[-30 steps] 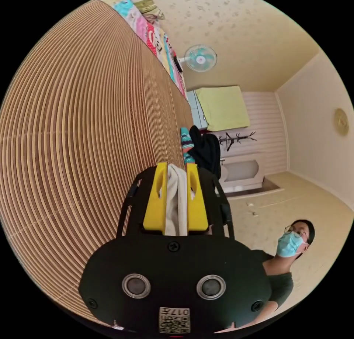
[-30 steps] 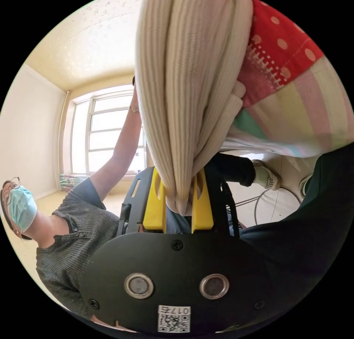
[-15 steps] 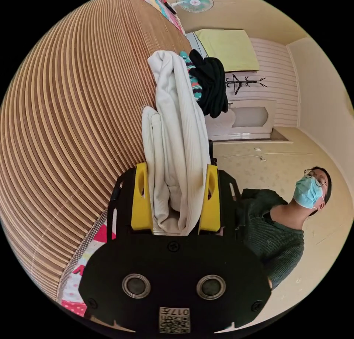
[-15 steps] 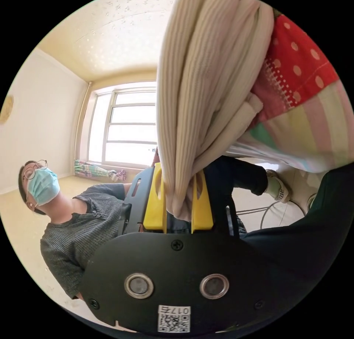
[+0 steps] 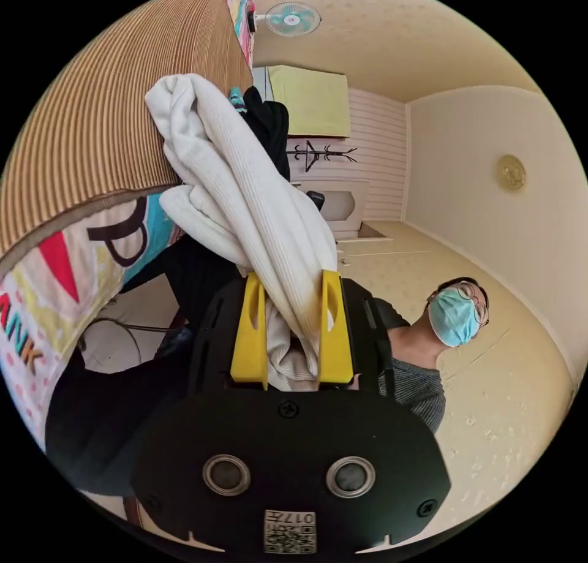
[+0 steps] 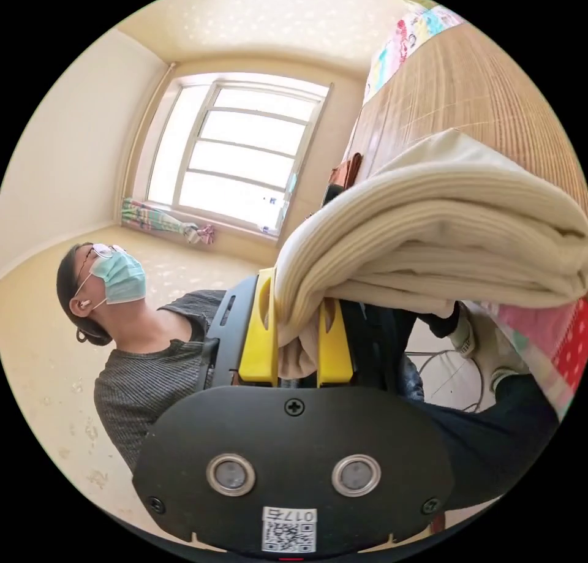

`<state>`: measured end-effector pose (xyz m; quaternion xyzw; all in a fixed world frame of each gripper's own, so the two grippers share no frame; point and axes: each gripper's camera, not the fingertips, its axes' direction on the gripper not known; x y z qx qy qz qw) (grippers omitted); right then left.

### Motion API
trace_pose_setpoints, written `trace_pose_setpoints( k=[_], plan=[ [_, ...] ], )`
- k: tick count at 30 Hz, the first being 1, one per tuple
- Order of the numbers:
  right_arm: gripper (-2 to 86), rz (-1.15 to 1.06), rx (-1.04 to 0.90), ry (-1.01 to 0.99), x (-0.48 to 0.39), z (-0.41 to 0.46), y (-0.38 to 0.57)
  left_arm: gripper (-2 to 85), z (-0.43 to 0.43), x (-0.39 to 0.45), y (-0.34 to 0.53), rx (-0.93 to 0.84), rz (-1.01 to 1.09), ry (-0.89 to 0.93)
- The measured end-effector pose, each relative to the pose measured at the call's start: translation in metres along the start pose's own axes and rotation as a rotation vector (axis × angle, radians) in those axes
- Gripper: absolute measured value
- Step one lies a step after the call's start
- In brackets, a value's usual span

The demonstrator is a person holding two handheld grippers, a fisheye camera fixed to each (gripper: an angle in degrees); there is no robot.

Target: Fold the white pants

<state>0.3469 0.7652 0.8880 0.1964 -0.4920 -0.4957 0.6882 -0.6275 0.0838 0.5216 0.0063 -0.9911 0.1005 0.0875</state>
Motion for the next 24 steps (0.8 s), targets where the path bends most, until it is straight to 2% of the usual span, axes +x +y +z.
trace_pose_setpoints(
  k=[4,6,10,11,12,13,15,17,18,20,22,24],
  plan=[
    [8.2,-0.156,-0.149,-0.018,-0.023,0.111,-0.126,12.6,-0.111,0.105,0.034,0.127,0.015,-0.140],
    [8.1,-0.264,-0.195,-0.010,-0.042,0.170,-0.184,12.9,-0.190,0.199,0.061,0.233,0.040,-0.305],
    [8.2,-0.484,-0.202,0.037,-0.090,0.308,-0.293,13.9,-0.291,0.354,0.111,0.406,0.031,-0.637],
    [8.5,-0.482,-0.182,0.016,-0.092,0.351,-0.324,14.2,-0.326,0.399,0.135,0.545,-0.008,-0.730],
    [8.6,-0.449,-0.175,-0.003,-0.088,0.373,-0.341,14.6,-0.358,0.438,0.163,0.702,-0.063,-0.821],
    [9.0,-0.347,-0.178,-0.047,-0.071,0.420,-0.374,14.4,-0.373,0.455,0.178,0.776,-0.097,-0.877],
    [9.9,-0.188,-0.172,-0.081,-0.031,0.491,-0.414,14.4,-0.412,0.507,0.258,1.157,-0.230,-0.998],
    [10.4,-0.004,-0.212,-0.013,0.041,0.577,-0.440,14.5,-0.411,0.527,0.322,1.397,-0.249,-1.030],
    [10.4,0.053,-0.249,0.030,0.063,0.593,-0.441,14.5,-0.400,0.528,0.351,1.464,-0.257,-1.068],
    [6.4,0.279,-0.322,0.151,0.148,0.612,-0.413,14.3,-0.378,0.510,0.373,1.409,-0.281,-1.145],
    [3.8,0.259,-0.289,0.120,0.180,0.594,-0.384,13.8,-0.347,0.470,0.385,1.281,-0.320,-1.195],
    [2.4,0.205,-0.315,0.101,0.198,0.570,-0.355,11.0,-0.288,0.407,0.405,1.164,-0.244,-1.148]
  ],
)
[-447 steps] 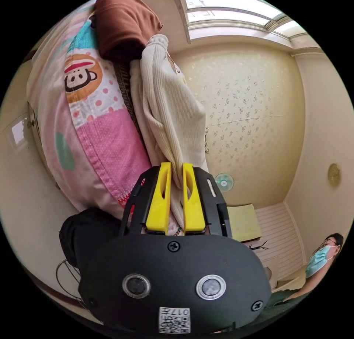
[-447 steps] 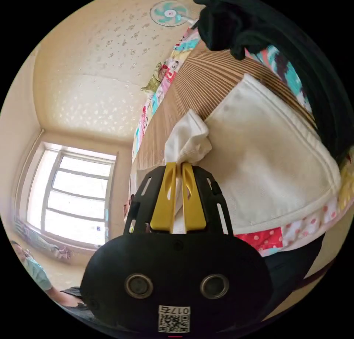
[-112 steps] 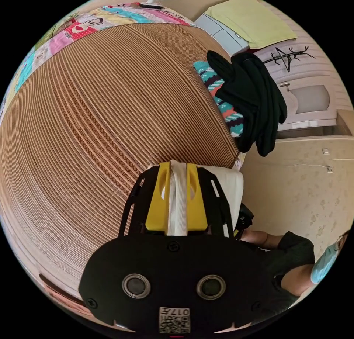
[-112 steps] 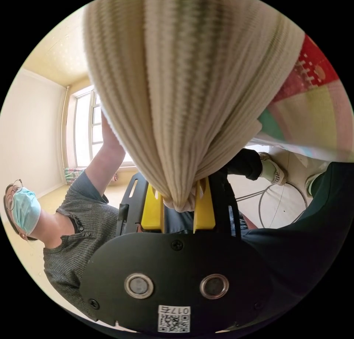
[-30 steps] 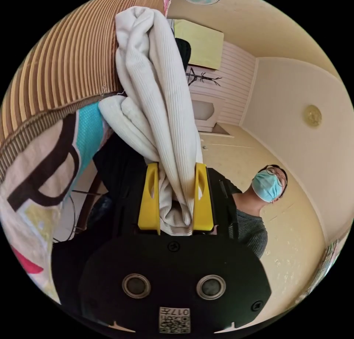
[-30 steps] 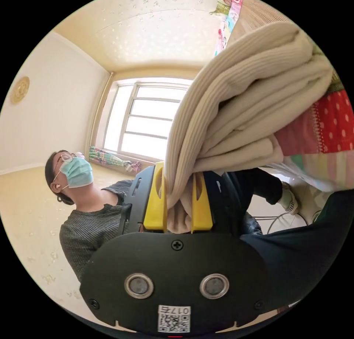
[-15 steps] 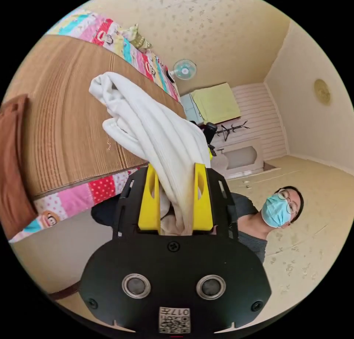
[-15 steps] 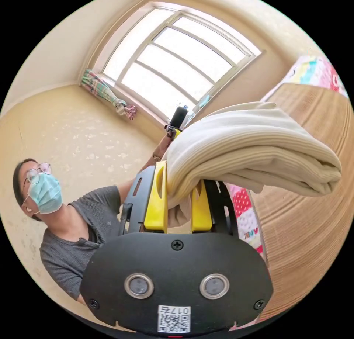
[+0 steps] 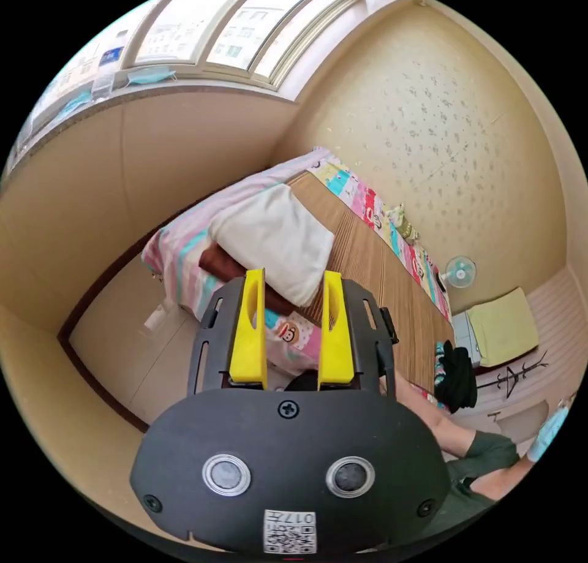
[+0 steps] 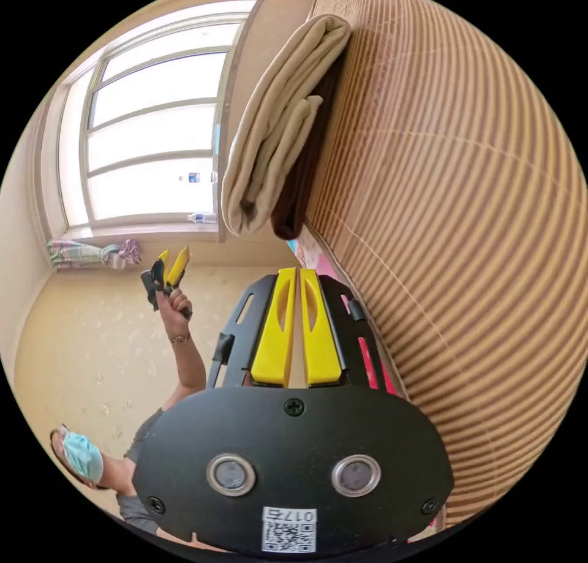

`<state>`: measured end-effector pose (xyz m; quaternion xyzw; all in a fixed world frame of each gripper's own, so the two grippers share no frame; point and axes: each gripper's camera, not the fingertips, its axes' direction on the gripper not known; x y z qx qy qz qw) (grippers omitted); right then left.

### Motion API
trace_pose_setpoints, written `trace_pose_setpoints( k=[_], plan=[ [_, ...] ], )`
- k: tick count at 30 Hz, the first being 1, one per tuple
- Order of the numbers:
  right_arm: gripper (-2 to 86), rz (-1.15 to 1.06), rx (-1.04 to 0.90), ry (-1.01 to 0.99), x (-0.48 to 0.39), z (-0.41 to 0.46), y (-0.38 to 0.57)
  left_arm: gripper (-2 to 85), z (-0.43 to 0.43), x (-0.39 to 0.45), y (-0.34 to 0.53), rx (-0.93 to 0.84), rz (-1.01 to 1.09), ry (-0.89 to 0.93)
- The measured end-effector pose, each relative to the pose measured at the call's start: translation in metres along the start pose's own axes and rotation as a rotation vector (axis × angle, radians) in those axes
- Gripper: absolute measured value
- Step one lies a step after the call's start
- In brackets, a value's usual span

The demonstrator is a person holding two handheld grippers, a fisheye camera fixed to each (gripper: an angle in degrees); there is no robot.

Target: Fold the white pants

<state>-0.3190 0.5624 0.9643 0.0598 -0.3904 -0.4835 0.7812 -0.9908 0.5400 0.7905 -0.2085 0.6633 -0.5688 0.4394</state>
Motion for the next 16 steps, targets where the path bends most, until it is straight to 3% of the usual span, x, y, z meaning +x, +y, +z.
trace_pose_setpoints(
  k=[3,5,9,12,15,16],
  plan=[
    [1.3,-0.115,-0.068,-0.004,0.020,-0.037,0.061,6.6,0.052,0.007,0.108,-0.013,0.054,0.119],
    [0.9,-0.236,-0.108,0.026,0.019,-0.082,0.120,5.7,0.097,0.024,0.171,-0.012,-0.026,0.165],
    [0.6,-0.233,-0.060,0.116,0.024,-0.175,0.223,0.1,0.192,0.125,0.265,-0.043,-0.005,0.319],
    [0.6,-0.191,0.111,0.209,0.019,-0.272,0.311,-0.7,0.218,0.197,0.296,-0.015,0.061,0.405],
    [0.6,-0.159,0.390,0.324,-0.002,-0.378,0.410,-0.9,0.246,0.259,0.314,-0.108,0.184,0.410],
    [0.6,-0.143,0.564,0.389,-0.018,-0.419,0.460,-1.0,0.253,0.271,0.318,-0.138,0.213,0.400]
  ],
)
